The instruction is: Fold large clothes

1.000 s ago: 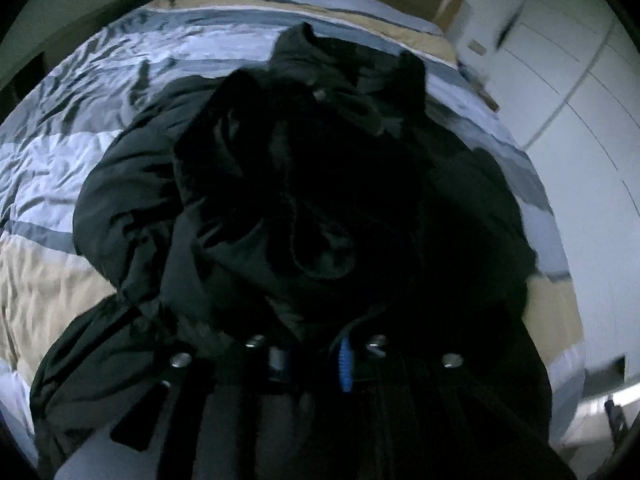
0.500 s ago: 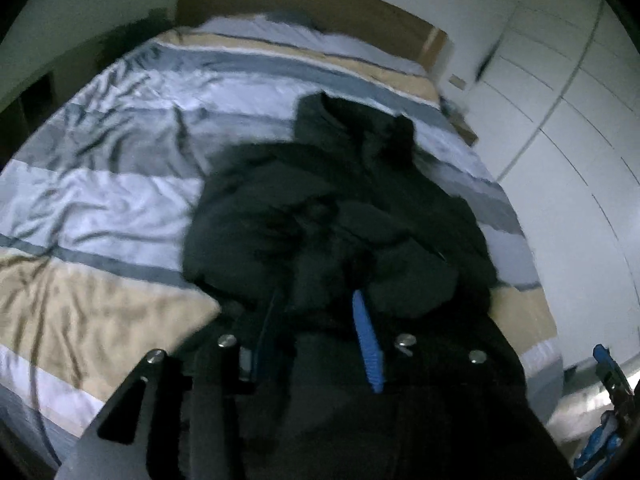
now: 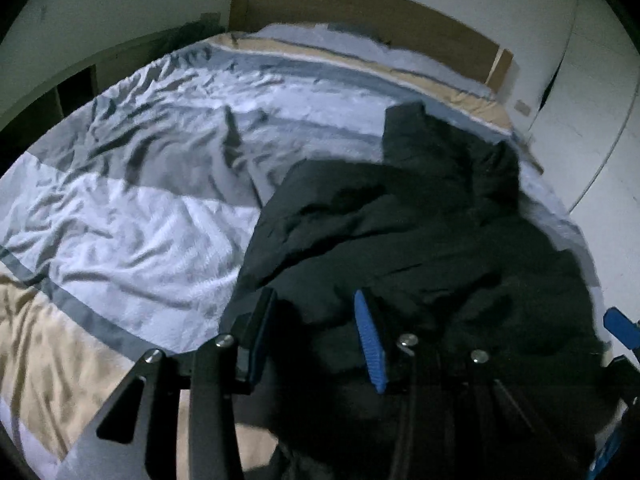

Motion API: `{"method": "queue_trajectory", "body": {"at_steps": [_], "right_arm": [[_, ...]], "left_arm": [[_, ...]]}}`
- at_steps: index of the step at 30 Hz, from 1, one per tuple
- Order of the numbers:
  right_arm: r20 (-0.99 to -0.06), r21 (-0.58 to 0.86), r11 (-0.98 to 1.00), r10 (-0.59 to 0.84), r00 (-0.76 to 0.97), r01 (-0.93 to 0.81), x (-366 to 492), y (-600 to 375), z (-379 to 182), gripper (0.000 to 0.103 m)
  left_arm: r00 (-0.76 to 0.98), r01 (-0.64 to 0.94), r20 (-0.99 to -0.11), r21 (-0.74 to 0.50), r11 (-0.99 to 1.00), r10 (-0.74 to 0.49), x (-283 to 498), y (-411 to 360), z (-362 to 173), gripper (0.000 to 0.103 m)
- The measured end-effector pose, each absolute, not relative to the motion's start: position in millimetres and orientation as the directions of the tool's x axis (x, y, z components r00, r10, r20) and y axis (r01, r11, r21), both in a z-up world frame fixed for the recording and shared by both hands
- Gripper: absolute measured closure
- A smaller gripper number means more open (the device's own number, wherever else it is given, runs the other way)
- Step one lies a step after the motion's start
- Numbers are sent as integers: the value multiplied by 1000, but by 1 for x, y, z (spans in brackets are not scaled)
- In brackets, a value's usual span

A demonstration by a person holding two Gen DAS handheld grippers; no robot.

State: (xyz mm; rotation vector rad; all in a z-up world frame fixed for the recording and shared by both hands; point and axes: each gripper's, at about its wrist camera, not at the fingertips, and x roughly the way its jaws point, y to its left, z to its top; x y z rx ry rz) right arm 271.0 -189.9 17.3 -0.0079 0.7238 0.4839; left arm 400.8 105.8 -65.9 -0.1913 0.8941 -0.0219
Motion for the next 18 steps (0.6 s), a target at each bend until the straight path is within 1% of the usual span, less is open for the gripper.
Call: {"method": "queue_trajectory", "body": {"at_steps": [4, 5, 8, 15, 18], "right_arm": [[-713, 108, 880, 392, 581, -462, 285, -168, -18, 27], [-727, 97, 881, 380, 571, -463, 285, -168, -23, 27], [-778, 81, 890, 337, 530, -448, 288, -173, -39, 27], [-859, 117, 928, 274, 432, -355, 286, -197, -51, 27], [-885, 99, 936, 238, 401, -337, 286, -196, -51, 27]], "left_arm": [[607, -52, -791, -136, 989, -77, 405, 97, -88, 64], [605, -49, -793, -127, 991, -72, 404, 95, -90, 60], [586, -51, -808, -106, 993, -57, 400, 89, -98, 55], [539, -26, -840, -96, 995, -66, 395, 87, -106, 51], [522, -3, -850, -77, 997, -64, 396, 86, -106, 50]]}}
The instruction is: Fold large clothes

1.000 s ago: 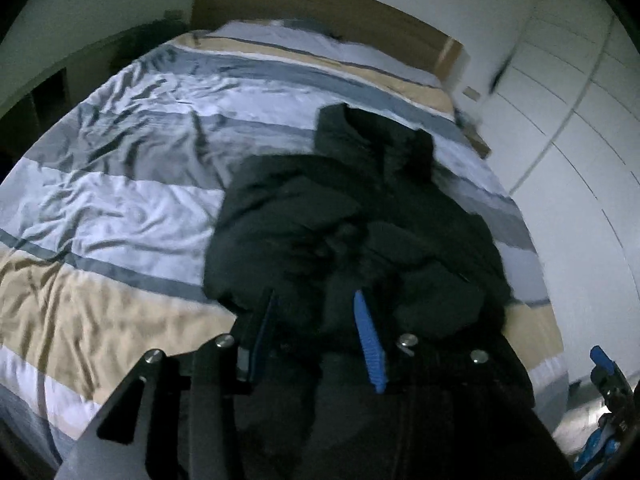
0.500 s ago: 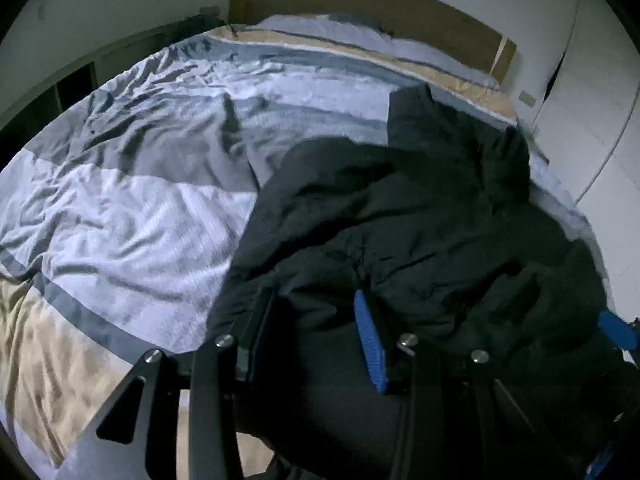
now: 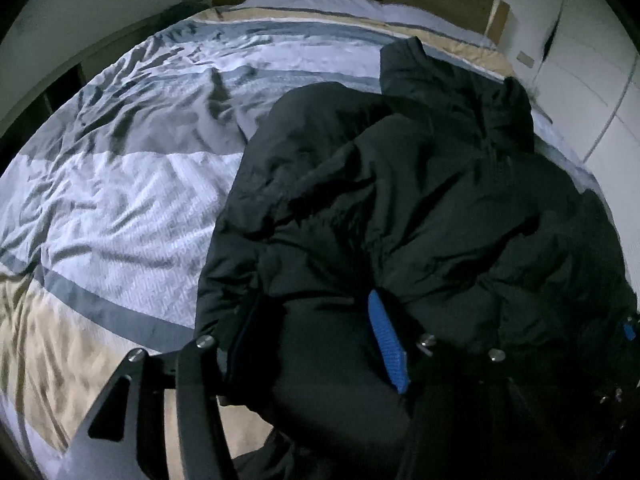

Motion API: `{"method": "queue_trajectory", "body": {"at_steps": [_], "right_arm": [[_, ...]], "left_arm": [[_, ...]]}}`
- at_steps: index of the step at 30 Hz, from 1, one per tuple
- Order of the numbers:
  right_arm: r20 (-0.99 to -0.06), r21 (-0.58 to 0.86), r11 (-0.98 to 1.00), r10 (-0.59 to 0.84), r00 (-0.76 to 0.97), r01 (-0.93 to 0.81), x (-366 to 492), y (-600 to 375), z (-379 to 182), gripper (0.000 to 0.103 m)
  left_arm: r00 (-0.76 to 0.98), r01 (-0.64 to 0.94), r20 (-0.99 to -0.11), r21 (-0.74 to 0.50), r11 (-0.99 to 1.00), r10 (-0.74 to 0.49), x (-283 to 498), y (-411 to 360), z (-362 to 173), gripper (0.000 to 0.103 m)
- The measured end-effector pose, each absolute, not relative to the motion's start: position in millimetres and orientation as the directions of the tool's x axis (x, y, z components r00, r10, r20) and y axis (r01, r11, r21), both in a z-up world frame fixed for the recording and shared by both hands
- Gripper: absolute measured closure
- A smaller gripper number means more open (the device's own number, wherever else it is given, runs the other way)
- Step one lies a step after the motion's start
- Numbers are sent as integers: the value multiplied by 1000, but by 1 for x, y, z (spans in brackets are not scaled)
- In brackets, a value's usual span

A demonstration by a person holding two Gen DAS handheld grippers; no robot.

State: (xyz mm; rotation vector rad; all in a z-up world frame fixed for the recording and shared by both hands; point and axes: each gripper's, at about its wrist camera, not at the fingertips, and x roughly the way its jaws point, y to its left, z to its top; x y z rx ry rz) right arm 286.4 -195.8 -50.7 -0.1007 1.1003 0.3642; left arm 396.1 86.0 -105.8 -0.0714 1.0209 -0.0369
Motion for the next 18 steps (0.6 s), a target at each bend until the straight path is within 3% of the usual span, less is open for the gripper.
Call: {"method": "queue_trajectory", "body": {"at_steps": [12, 18], "right_arm": [[-951, 97, 946, 180, 252, -310, 302, -194, -27, 27], [-938, 91, 947, 186, 294, -309, 321, -213, 13, 27]], "left_arm": [[423, -30, -906, -54, 998, -37, 397, 86, -73, 49], [432, -21, -902, -12, 1000, -2, 400, 72, -34, 49]]}}
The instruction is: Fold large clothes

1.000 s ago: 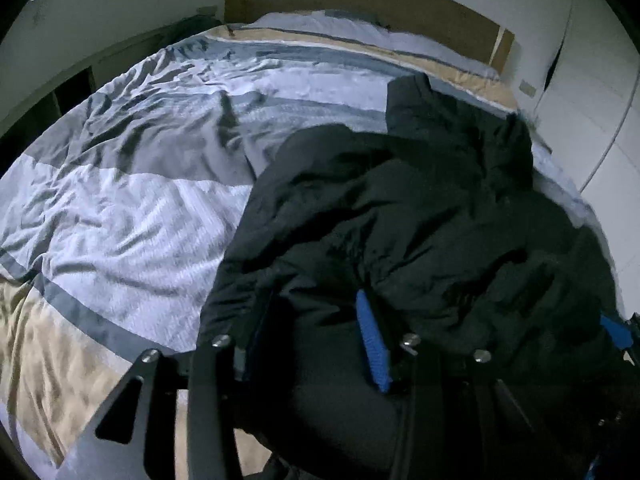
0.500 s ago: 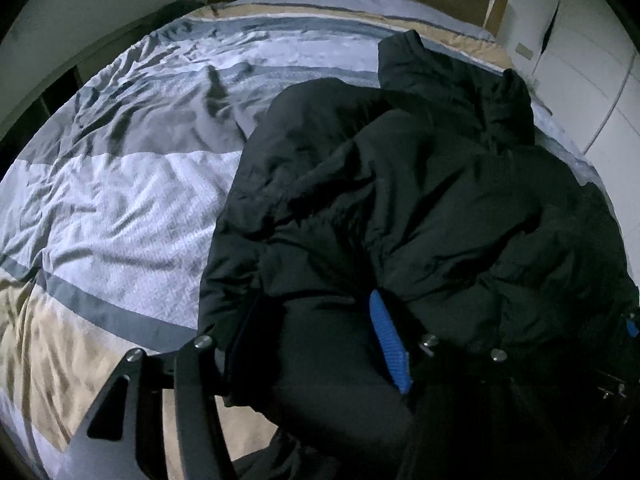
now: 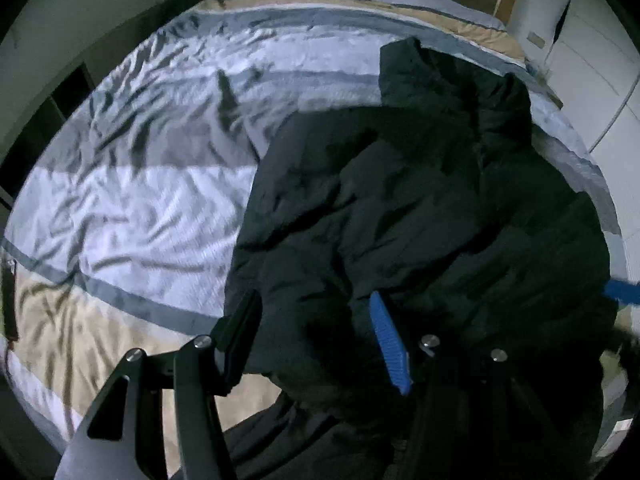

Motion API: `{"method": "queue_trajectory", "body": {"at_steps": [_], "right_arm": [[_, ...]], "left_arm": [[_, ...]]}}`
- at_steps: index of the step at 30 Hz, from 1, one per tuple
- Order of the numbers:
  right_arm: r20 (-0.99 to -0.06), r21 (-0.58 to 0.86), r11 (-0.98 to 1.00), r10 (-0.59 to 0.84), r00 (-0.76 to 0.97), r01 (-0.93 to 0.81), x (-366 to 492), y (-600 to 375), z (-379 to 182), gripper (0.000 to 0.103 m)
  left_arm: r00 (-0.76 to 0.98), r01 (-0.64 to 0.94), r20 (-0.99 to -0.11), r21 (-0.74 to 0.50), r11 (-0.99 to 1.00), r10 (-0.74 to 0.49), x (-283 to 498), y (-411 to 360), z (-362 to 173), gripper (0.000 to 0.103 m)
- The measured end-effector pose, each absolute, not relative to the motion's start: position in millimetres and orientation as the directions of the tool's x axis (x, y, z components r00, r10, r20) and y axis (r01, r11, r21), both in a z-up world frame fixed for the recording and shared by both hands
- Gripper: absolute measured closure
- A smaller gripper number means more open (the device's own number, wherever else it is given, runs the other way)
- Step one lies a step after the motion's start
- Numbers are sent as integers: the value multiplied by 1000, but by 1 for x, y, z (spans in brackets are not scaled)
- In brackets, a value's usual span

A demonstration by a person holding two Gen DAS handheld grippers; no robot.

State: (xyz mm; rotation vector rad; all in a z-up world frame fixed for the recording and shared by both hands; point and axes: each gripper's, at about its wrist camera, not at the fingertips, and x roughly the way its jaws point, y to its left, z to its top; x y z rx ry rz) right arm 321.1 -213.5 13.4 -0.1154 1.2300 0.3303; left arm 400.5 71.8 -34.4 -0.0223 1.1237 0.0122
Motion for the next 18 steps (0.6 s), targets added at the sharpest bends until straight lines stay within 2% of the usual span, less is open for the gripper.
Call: {"method": "queue_trajectory", "body": {"at_steps": [9, 18], "right_arm": [[-909, 80, 970, 165, 383, -228, 355, -275, 53, 27], [-901, 80, 991, 118, 418, -108, 357, -338, 56, 27]], "left_arm": [[463, 18, -885, 63, 998, 47, 428, 44, 11, 49], [442, 59, -894, 103, 993, 66, 450, 21, 6, 49]]}}
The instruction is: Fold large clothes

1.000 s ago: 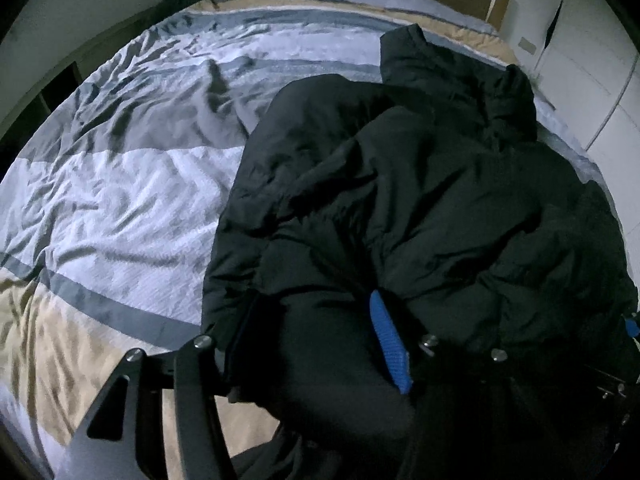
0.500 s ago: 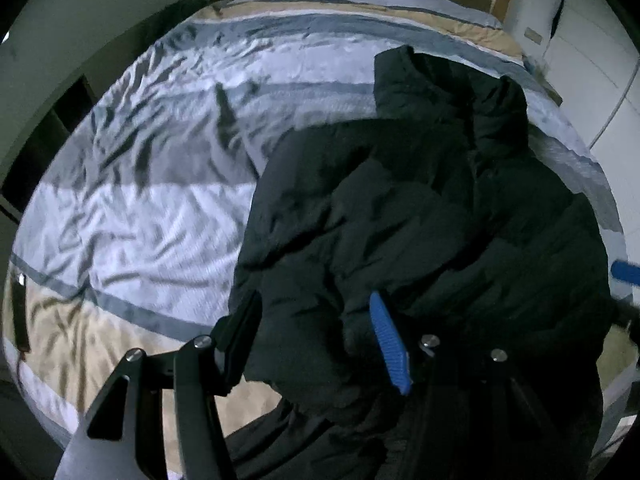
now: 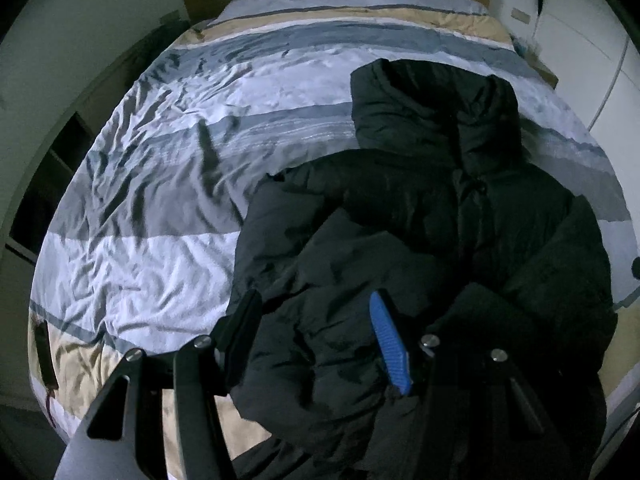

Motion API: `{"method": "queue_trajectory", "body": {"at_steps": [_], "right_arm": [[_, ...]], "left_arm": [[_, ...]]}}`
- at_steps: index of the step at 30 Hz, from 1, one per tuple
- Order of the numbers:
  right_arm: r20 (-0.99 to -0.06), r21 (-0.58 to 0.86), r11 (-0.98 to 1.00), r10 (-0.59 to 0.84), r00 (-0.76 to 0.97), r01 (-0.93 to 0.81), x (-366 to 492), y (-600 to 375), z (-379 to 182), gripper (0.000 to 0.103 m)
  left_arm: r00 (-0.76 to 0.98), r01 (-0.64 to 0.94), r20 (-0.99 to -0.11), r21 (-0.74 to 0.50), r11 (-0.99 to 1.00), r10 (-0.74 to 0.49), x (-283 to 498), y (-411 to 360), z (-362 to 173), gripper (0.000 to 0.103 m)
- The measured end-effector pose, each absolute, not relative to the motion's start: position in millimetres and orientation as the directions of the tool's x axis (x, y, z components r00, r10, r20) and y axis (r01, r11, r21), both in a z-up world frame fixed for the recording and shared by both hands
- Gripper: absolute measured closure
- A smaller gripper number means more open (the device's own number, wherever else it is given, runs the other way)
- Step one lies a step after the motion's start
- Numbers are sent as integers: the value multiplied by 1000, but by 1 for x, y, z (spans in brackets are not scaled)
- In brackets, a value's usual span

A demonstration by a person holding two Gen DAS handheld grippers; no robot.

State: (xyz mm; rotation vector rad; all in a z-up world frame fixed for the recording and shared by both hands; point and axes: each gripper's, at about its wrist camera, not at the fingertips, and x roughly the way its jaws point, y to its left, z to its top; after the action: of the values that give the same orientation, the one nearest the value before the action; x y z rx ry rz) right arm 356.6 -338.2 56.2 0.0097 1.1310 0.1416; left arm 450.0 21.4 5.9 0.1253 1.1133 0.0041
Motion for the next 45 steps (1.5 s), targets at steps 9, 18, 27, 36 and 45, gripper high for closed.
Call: {"method": "queue_trajectory", "body": {"at_steps": [9, 18, 27, 36, 45], "right_arm": [[-882, 105, 994, 87, 464, 13, 393, -388, 51, 26], [-828, 163, 986, 128, 546, 17, 508, -411, 37, 23], [-788, 296, 955, 236, 569, 13, 621, -418, -12, 14], [-745, 452, 891, 350, 568, 43, 699, -411, -54, 11], [-760, 498, 866, 403, 510, 57, 729, -403, -72, 31]], "left_arm": [[426, 67, -904, 75, 995, 40, 524, 28, -2, 49], [437, 41, -889, -136, 990, -140, 661, 58, -26, 49], [430, 2, -832, -389, 921, -352, 761, 56, -88, 48], [410, -21, -816, -456, 890, -408, 821, 33, -127, 42], [393, -106, -747, -617, 780, -537, 844, 28, -155, 42]]}}
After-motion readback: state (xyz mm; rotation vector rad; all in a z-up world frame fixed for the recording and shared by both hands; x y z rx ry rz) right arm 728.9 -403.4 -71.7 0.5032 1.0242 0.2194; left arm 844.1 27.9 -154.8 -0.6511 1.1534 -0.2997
